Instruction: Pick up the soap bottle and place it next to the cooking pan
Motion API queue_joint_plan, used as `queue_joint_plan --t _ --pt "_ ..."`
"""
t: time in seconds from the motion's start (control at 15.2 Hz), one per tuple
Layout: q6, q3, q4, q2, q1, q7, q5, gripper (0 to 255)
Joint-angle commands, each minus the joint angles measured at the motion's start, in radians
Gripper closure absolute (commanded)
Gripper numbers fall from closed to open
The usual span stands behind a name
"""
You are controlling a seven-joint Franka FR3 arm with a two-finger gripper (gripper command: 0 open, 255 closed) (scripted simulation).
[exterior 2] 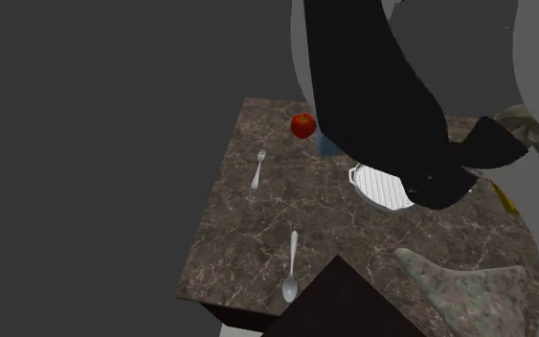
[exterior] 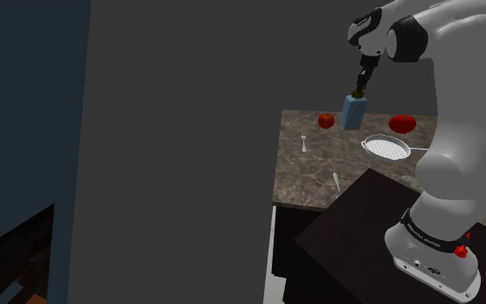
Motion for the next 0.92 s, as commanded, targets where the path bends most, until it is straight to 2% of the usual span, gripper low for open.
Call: queue_joint_plan --t 0.0,0.13,0.86 --pt "-0.015 0.009 0.086 0.072 -0.046 -0.025 0.02 255" --pt "-0.029 0.016 0.147 0.119 -0.076 -0.035 0.03 255" --pt "0.08 0.032 0.091 0.174 -0.077 -0.05 0.052 255"
